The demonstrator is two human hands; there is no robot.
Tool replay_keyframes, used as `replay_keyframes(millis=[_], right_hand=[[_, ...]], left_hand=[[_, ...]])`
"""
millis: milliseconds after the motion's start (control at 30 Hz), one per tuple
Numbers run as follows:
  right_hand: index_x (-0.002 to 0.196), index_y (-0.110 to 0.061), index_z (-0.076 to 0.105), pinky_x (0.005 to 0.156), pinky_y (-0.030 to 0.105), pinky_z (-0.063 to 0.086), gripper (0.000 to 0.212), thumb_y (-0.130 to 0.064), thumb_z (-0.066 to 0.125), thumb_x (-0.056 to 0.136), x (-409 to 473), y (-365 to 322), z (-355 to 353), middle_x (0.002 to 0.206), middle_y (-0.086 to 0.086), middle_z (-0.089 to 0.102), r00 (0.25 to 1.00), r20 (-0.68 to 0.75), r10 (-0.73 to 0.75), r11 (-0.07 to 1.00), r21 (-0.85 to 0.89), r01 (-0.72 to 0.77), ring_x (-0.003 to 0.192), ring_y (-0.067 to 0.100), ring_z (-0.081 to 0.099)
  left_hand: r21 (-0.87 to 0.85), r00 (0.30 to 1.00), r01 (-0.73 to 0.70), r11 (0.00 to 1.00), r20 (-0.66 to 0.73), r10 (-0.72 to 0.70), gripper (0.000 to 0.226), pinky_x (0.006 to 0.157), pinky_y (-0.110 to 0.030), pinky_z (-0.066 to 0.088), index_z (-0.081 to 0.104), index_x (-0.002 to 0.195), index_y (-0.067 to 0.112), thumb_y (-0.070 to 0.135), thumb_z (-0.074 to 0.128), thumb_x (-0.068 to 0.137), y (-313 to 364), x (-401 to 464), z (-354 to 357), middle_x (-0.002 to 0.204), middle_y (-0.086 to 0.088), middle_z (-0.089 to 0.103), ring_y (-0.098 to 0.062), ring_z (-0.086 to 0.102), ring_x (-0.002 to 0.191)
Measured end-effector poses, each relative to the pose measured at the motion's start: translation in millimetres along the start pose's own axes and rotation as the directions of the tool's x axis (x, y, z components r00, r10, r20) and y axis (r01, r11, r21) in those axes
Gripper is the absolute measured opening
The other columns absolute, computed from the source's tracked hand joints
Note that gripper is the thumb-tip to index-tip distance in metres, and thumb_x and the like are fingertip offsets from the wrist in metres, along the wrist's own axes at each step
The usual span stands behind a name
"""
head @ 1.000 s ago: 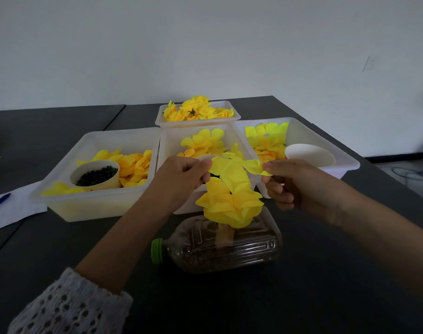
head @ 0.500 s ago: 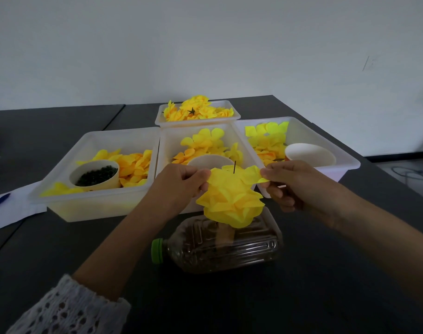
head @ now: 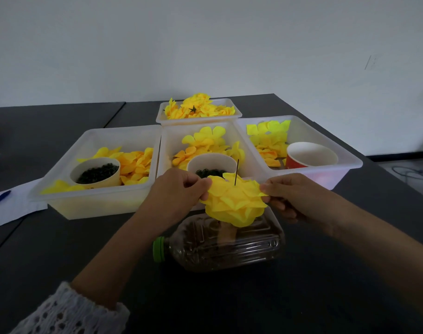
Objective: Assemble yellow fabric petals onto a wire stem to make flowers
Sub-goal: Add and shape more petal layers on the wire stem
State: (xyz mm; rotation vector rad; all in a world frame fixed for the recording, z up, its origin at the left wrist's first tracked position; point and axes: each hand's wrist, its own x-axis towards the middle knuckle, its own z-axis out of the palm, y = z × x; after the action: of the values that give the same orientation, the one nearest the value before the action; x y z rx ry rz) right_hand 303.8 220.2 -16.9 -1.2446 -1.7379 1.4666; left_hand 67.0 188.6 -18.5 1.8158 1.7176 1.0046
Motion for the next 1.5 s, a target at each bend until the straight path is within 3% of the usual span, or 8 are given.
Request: replay_keyframes(millis=[200,433,633,900,1033,1233,1400,1500], right_hand=[[0.047,-0.023,0.059,0.041,0.014,0.034,0.050,-0.023,0.054,0.097,2,8,6,0.044,-0.008,0.047,0.998,-0.039,-0.039,0.986,-0.164,0.032,0.039,0.003,0.041],[0.062,-0.019,0.059,0.049,0.008,0.039,0.034,-0.021,0.055,0.096,5,22,11,0.052,-0.016,0.058,0.977,-0.098,-0.191,0.924,-0.355,0.145,0.051,-0.005,0.053],[0.067,-0.017,0.059,0.053,0.010,0.039,0.030,-0.021,0.054,0.096,6,24,11,0.056,-0.015,0.058,0.967,-0.094,-0.237,0.910,-0.370,0.187,0.054,-0.002,0.053],[0.069,-0.013,0.059,0.043,0.009,0.033,0.042,-0.031,0.040,0.101,0,8,-3,0.045,-0.012,0.049,0.939,-0.251,-0.233,0.951,-0.261,0.166,0.042,-0.002,0.045],[0.072,-0.011,0.061,0.040,0.011,0.030,0.033,-0.023,0.046,0.099,1,-2,-25,0.050,-0.006,0.046,0.910,-0.362,-0.200,0.964,-0.240,0.117,0.038,0.000,0.040],[0.072,-0.009,0.061,0.048,0.026,0.029,0.024,-0.008,0.047,0.092,12,-18,-78,0.061,0.007,0.049,0.829,-0.534,-0.167,0.973,-0.225,0.051,0.051,0.018,0.039],[0.078,-0.011,0.066,0.052,0.027,0.037,0.023,-0.011,0.047,0.090,50,-17,-117,0.066,0.006,0.059,0.766,-0.601,-0.227,0.921,-0.388,-0.032,0.054,0.017,0.047],[0.088,-0.003,0.070,0.054,0.026,0.046,0.018,-0.005,0.052,0.088,82,-10,-133,0.074,0.014,0.068,0.842,-0.515,-0.162,0.832,-0.531,-0.165,0.057,0.021,0.057]], left_hand=[[0.105,0.999,-0.038,0.994,-0.022,0.040,0.039,0.050,-0.009,0.032,0.066,0.060,0.025,0.036,0.054,0.096,-5,-9,9,0.048,0.022,0.057,0.007,0.054,0.051],[0.164,1.000,-0.019,0.986,-0.006,0.021,0.035,0.061,-0.027,0.049,0.064,0.060,0.035,0.041,0.055,0.094,-16,-15,20,0.064,0.014,0.065,-0.001,0.058,0.059],[0.144,0.999,-0.033,0.989,-0.026,0.038,0.048,0.051,-0.019,0.036,0.050,0.049,0.031,0.045,0.051,0.095,-17,-15,15,0.048,0.017,0.054,0.000,0.050,0.049],[0.078,0.908,-0.177,0.981,-0.372,0.193,0.032,0.061,-0.033,0.042,0.046,0.079,0.028,0.058,0.041,0.090,5,-19,-5,0.073,0.007,0.052,-0.011,0.052,0.071],[0.243,0.867,-0.426,0.871,-0.165,0.470,0.019,0.084,-0.024,0.036,0.051,0.104,0.035,0.047,0.042,0.092,20,-33,4,0.105,0.021,0.050,-0.004,0.047,0.104],[0.463,0.916,-0.389,0.796,0.101,0.388,0.057,0.116,-0.042,0.020,0.027,0.144,0.050,0.069,0.021,0.091,16,-37,26,0.152,0.018,0.028,-0.006,0.016,0.144],[0.489,0.925,-0.378,0.786,0.158,0.347,0.064,0.119,-0.050,-0.002,0.022,0.147,0.047,0.073,0.012,0.089,11,-34,37,0.156,0.024,0.022,0.002,0.002,0.147],[0.447,0.925,-0.378,0.811,0.148,0.350,0.067,0.119,-0.046,-0.008,0.022,0.149,0.045,0.071,0.015,0.088,4,-35,44,0.157,0.024,0.018,0.007,0.000,0.145]])
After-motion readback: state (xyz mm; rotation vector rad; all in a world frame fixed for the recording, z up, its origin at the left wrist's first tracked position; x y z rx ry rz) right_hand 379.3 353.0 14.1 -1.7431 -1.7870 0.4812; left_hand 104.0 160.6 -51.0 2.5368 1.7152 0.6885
